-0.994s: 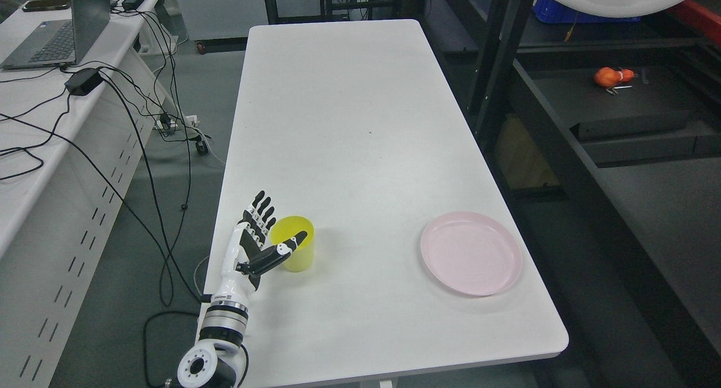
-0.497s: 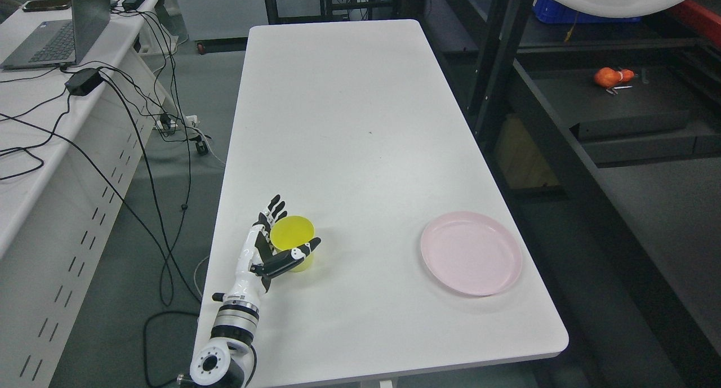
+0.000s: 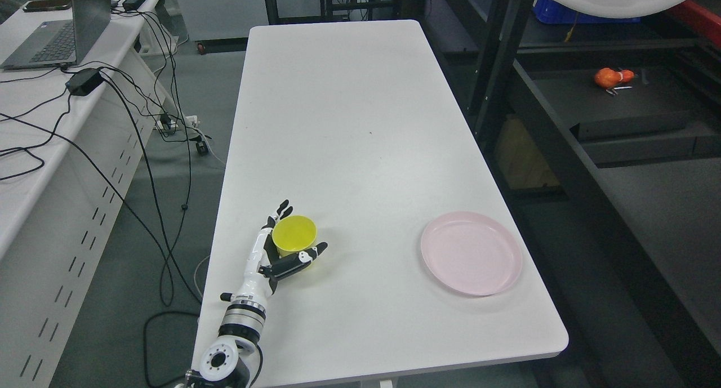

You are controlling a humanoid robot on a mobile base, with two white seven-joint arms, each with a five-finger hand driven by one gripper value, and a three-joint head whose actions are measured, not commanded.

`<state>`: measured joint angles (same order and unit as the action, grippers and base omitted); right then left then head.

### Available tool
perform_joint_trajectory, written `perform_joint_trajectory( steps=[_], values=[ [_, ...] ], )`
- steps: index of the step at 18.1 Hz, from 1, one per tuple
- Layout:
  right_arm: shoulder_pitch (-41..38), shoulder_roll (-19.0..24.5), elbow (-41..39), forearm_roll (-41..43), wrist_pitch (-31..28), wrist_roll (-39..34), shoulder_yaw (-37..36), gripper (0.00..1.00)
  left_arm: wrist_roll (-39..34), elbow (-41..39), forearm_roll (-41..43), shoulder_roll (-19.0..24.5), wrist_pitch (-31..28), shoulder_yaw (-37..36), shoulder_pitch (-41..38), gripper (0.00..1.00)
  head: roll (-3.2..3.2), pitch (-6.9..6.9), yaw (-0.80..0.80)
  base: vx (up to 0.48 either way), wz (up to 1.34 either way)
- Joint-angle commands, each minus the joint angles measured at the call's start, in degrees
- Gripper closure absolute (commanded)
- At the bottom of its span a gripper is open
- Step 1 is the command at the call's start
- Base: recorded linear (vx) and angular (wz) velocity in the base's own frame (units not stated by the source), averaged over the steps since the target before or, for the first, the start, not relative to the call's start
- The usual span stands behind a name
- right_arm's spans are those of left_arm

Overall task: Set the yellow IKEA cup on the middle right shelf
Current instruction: 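Close the left hand fingers around the yellow cup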

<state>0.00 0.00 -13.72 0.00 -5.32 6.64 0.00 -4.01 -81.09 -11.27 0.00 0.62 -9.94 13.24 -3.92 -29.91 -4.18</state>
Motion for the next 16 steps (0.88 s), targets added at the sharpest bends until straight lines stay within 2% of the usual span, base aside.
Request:
perform_joint_trajectory(
  steps=[1, 4, 11, 14, 16],
  values=[
    [-0.79, -1.00, 0.00, 1.41, -0.05, 0.04, 0.97, 0.01, 0.06, 3.66, 0.11, 1.00, 0.52, -0.87, 0.74, 0.13, 0.00, 0.00, 0.00, 0.000, 0.00],
    [-0.79, -1.00, 0.00, 1.41, -0.05, 0.04, 0.97, 0.01, 0.06, 4.18, 0.02, 1.00, 2.54, -0.87, 0.56, 0.33, 0.00, 0.00, 0.00, 0.000, 0.00],
    [-0.79, -1.00, 0.00, 1.41, -0.05, 0.04, 0.97, 0.01, -0.21, 4.46, -2.88, 1.00, 13.78, 0.54, -1.54, 0.98, 0.00, 0.00, 0.00, 0.000, 0.00],
    [-0.79, -1.00, 0.00, 1.41, -0.05, 0.04, 0.97, 0.01, -0.21, -0.27, -3.06, 1.00, 18.18, 1.24, -4.35, 1.00, 0.00, 0.00, 0.00, 0.000, 0.00],
    [-0.79, -1.00, 0.00, 1.41, -0.05, 0.04, 0.97, 0.01, -0.12, -5.02, -3.06, 1.00, 18.80, 1.94, -6.46, 1.00, 0.00, 0.00, 0.00, 0.000, 0.00]
  ],
)
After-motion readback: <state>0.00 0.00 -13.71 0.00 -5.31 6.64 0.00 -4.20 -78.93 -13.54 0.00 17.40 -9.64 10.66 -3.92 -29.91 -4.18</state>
